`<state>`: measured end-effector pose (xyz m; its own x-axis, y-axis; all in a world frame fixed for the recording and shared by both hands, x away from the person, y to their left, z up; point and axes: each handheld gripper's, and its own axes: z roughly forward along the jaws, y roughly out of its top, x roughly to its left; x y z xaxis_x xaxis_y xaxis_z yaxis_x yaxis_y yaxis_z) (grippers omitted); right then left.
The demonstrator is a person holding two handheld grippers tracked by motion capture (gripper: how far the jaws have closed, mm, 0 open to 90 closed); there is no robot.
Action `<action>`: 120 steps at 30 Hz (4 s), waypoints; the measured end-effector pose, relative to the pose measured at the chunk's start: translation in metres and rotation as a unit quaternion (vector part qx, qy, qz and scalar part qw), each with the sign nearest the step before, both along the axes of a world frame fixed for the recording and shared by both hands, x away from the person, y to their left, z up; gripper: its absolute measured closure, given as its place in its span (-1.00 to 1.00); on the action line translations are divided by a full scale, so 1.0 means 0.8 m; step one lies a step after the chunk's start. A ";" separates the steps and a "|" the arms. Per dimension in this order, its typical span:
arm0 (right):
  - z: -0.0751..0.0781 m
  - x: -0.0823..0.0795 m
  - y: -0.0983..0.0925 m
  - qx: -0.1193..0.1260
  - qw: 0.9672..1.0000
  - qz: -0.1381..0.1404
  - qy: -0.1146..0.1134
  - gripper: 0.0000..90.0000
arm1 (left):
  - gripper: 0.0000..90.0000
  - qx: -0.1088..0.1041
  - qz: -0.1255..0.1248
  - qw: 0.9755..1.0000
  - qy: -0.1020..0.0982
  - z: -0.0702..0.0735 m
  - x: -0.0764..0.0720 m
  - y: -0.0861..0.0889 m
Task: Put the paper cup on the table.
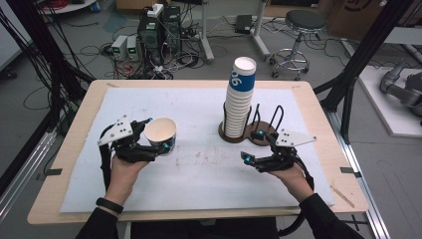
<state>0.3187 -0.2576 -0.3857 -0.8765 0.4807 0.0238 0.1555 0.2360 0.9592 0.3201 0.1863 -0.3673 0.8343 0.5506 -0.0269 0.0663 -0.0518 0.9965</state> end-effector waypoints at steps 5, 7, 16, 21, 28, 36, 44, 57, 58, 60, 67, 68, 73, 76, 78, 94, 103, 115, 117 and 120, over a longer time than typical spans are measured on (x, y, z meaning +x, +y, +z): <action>0.000 0.001 -0.001 -0.001 1.000 -0.003 -0.003 -0.57 | -0.54 -0.009 0.048 0.999 0.000 -0.005 0.006 0.017; 0.000 0.001 -0.001 -0.001 1.000 -0.004 -0.003 -0.57 | -0.54 -0.009 0.064 0.998 -0.001 -0.007 0.008 0.023; 0.000 0.001 -0.001 0.000 1.000 -0.006 -0.003 -0.57 | -0.54 -0.011 0.117 0.993 -0.006 -0.014 0.017 0.045; 0.000 0.002 -0.001 0.000 1.000 -0.005 -0.003 -0.57 | -0.53 -0.011 0.135 0.991 -0.012 -0.018 0.021 0.051; 0.000 0.002 -0.002 0.000 1.000 -0.007 -0.001 -0.57 | -0.54 -0.008 0.143 0.990 -0.012 -0.022 0.026 0.056; -0.001 0.002 -0.003 -0.002 1.000 -0.010 -0.003 -0.57 | -0.53 -0.006 0.150 0.989 -0.009 -0.027 0.033 0.060; -0.001 0.001 -0.006 -0.003 1.000 -0.015 -0.003 -0.57 | -0.53 -0.013 0.163 0.987 -0.004 -0.034 0.043 0.066; -0.003 -0.003 -0.009 -0.005 1.000 -0.020 -0.005 -0.57 | -0.54 -0.022 0.198 0.980 0.006 -0.048 0.061 0.077; -0.003 -0.003 -0.009 -0.005 1.000 -0.022 -0.003 -0.57 | -0.54 -0.022 0.199 0.980 0.008 -0.050 0.063 0.078; -0.003 -0.004 -0.010 -0.006 1.000 -0.023 -0.003 -0.57 | -0.54 -0.021 0.206 0.978 0.010 -0.053 0.066 0.079; -0.004 -0.006 -0.010 -0.007 1.000 -0.024 -0.004 -0.57 | -0.54 -0.010 0.218 0.976 0.024 -0.067 0.080 0.082; -0.004 -0.006 -0.011 -0.008 1.000 -0.024 -0.003 -0.57 | -0.53 -0.012 0.219 0.975 0.026 -0.069 0.082 0.082; -0.004 -0.007 -0.012 -0.007 1.000 -0.026 -0.004 -0.57 | -0.53 -0.008 0.229 0.973 0.030 -0.078 0.090 0.081; -0.005 -0.007 -0.013 -0.008 1.000 -0.026 -0.004 -0.57 | -0.53 -0.002 0.237 0.971 0.032 -0.083 0.095 0.083; -0.005 -0.007 -0.013 -0.008 1.000 -0.027 -0.002 -0.57 | -0.54 0.003 0.238 0.971 0.038 -0.085 0.098 0.084; -0.006 -0.008 -0.015 -0.008 1.000 -0.028 -0.001 -0.57 | -0.54 0.044 0.241 0.967 0.065 -0.093 0.108 0.081; -0.006 -0.007 -0.014 -0.008 1.000 -0.028 -0.001 -0.57 | -0.58 0.056 0.248 0.964 0.082 -0.090 0.104 0.081; -0.005 -0.004 -0.010 -0.007 1.000 -0.022 -0.001 -0.57 | -0.62 0.063 0.250 0.962 0.090 -0.091 0.098 0.084; -0.005 -0.003 -0.009 -0.007 1.000 -0.021 -0.004 -0.57 | -0.62 0.067 0.248 0.962 0.091 -0.091 0.097 0.083; -0.005 -0.003 -0.007 -0.008 1.000 -0.019 -0.003 -0.57 | -0.63 0.067 0.248 0.962 0.093 -0.091 0.097 0.083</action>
<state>0.3162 -0.2635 -0.3899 -0.8575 0.5145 0.0108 0.1594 0.2455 0.9562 0.3978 0.2528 -0.4404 0.4564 0.8884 -0.0505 0.2924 -0.0961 0.9515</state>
